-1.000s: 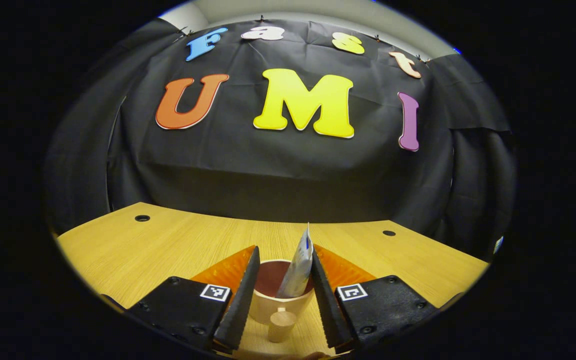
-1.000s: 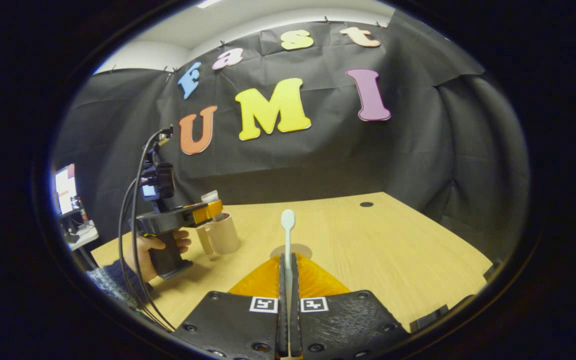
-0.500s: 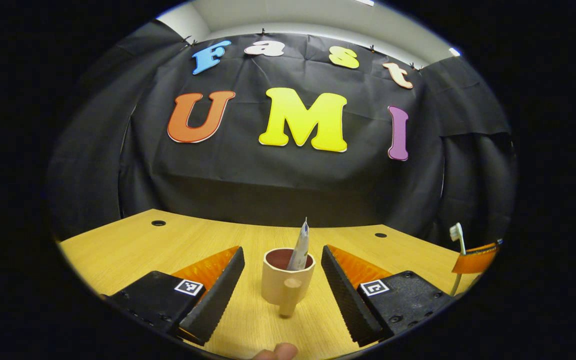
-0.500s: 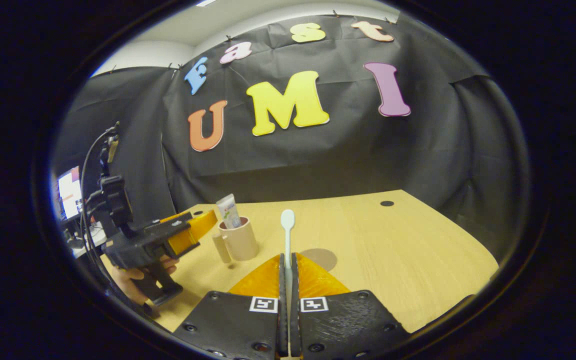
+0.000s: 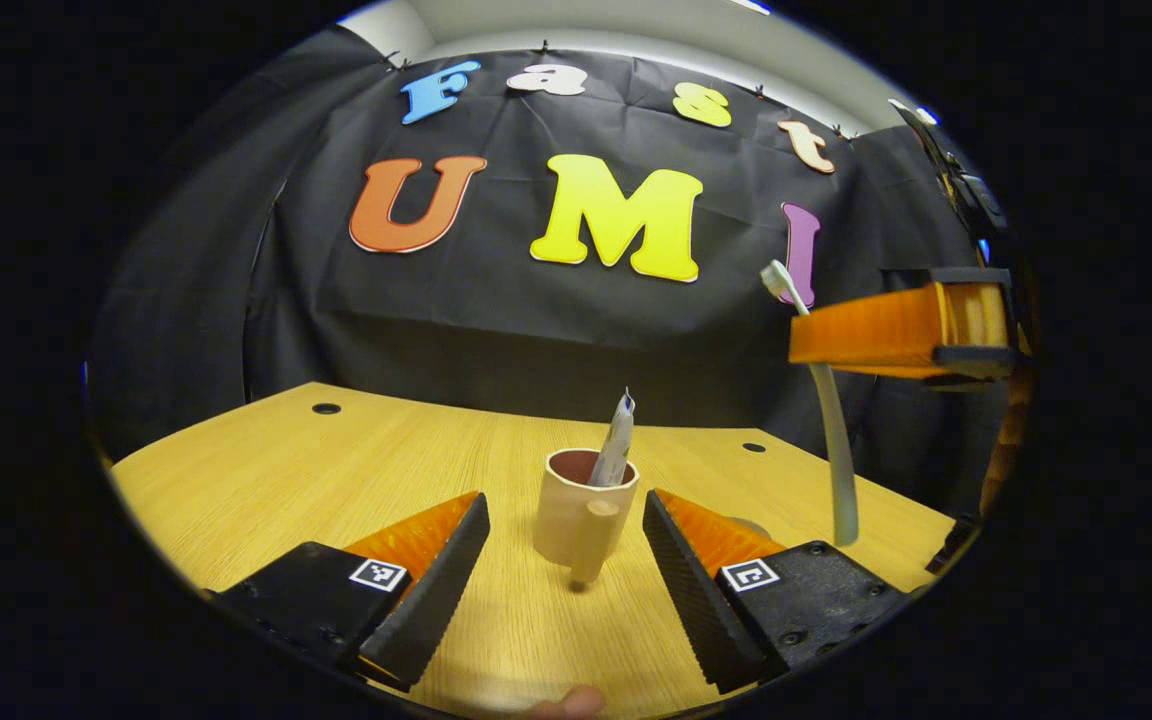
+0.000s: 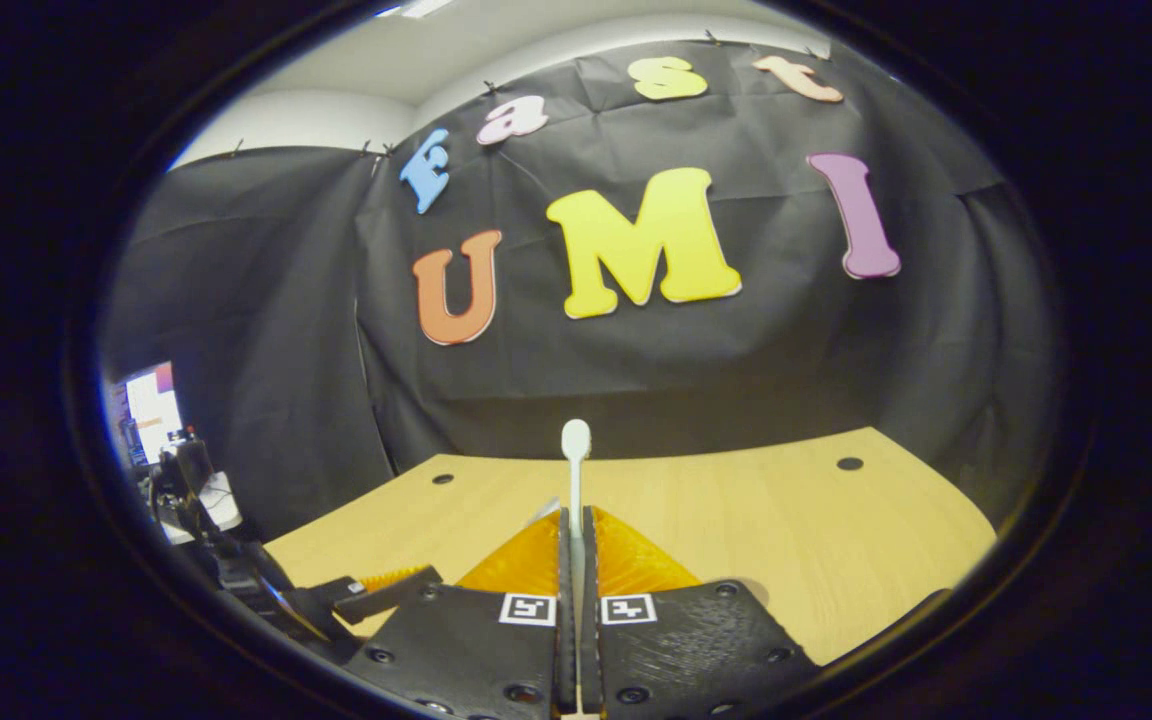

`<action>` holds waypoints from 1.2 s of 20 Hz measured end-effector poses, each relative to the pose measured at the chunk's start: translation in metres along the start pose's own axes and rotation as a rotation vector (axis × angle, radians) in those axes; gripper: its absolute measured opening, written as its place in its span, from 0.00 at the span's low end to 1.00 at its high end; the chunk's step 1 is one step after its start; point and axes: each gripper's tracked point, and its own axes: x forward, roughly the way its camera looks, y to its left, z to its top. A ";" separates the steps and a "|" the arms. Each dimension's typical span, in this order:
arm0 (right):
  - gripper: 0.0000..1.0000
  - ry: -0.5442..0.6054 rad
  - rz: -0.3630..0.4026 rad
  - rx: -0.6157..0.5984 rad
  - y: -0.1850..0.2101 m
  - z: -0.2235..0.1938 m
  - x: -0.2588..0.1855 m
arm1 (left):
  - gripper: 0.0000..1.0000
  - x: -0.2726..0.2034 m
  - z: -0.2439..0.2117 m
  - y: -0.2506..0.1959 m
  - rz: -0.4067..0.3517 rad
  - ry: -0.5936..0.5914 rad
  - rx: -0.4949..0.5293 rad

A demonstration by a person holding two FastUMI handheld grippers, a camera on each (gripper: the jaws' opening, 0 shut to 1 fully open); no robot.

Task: Put the toothbrush and toothpaste on the desktop into the cup, then pick up the cup and place it on the coaster on the desktop.

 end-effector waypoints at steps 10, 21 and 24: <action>0.02 0.035 0.095 0.077 0.059 0.032 0.095 | 0.98 -0.037 0.049 0.026 0.023 -0.072 0.021; 0.02 0.087 -0.037 0.015 0.031 -0.016 0.153 | 0.98 -0.033 0.044 0.045 0.023 -0.057 -0.058; 0.02 0.029 -0.034 -0.030 0.030 -0.012 0.147 | 0.97 -0.030 0.039 0.044 0.022 -0.046 -0.059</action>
